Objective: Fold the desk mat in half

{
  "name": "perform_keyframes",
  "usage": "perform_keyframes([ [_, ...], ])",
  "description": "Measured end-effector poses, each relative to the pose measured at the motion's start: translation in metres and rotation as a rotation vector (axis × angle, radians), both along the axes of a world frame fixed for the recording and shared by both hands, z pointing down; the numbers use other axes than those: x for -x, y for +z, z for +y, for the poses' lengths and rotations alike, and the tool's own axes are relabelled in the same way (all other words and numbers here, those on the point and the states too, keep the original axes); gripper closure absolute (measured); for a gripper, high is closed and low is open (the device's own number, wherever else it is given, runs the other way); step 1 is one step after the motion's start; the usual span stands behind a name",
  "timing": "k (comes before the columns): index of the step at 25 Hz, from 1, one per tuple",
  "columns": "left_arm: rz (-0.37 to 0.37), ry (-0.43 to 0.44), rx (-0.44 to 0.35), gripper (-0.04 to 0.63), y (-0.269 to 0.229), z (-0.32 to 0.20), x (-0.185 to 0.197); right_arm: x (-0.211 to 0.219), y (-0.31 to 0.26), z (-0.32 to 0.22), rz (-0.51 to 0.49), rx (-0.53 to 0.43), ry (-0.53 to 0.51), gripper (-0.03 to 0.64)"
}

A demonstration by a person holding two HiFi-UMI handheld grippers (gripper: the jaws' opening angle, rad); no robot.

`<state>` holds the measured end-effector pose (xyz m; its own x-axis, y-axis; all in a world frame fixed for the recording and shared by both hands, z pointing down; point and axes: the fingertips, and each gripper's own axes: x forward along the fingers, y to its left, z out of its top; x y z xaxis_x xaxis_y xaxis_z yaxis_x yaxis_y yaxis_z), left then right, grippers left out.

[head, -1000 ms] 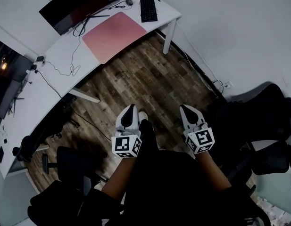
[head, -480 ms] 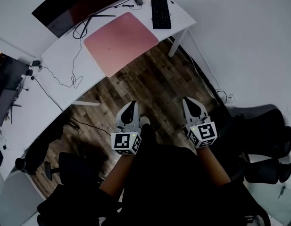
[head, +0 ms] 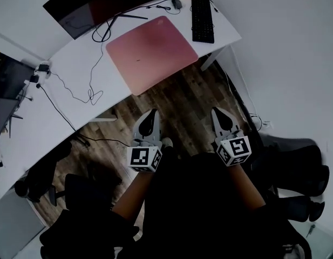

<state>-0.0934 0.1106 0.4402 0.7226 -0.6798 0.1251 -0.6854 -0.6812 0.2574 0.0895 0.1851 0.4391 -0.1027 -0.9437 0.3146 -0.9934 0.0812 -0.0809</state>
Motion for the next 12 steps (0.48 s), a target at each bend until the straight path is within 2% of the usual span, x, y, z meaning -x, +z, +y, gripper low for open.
perform_keyframes([
  [4,0.009,-0.039,0.004,0.572,0.006,-0.014,0.009,-0.006,0.007,-0.010,0.010,0.027,-0.021,0.621],
  [8,0.016,-0.089,0.048,0.572,0.014,-0.024,0.015,-0.014,0.006,-0.028,0.010,0.038,-0.038,0.621],
  [12,-0.026,-0.121,0.046,0.572,0.022,-0.035,0.011,-0.013,0.010,-0.055,0.000,0.042,-0.113,0.621],
])
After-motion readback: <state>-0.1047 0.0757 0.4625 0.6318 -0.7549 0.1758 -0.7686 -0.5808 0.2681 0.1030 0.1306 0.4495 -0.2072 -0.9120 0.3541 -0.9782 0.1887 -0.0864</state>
